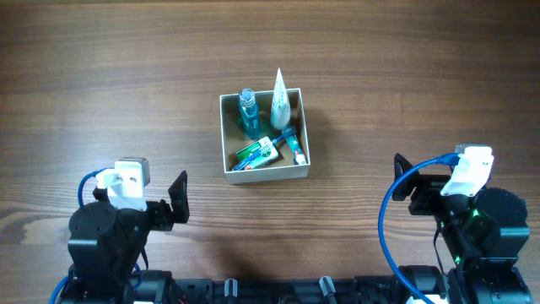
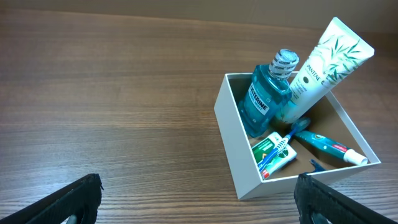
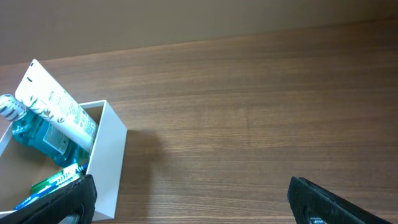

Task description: Pack container

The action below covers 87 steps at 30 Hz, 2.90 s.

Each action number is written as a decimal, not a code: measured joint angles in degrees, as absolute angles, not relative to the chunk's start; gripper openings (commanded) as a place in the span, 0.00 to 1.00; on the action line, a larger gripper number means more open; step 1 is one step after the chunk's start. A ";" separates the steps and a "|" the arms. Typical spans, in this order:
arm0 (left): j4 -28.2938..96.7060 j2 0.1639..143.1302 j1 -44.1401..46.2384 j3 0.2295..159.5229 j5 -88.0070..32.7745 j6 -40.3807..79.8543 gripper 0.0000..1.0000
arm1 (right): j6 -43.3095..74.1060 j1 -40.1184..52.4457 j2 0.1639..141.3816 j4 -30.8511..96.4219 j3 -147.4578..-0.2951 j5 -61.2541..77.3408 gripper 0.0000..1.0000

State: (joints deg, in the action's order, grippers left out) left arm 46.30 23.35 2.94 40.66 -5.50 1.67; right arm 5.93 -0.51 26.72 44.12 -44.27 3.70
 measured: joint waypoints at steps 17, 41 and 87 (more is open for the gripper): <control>46.30 23.35 2.94 40.64 -5.69 1.67 1.00 | 5.93 2.11 1.17 19.18 -14.66 8.56 1.00; 46.28 23.35 2.94 40.64 -5.74 1.69 1.00 | 4.80 2.48 0.78 -0.69 -0.36 9.21 1.00; 4.08 0.73 -2.07 0.82 -5.45 2.96 1.00 | 4.82 2.48 0.80 -0.69 -0.36 9.21 1.00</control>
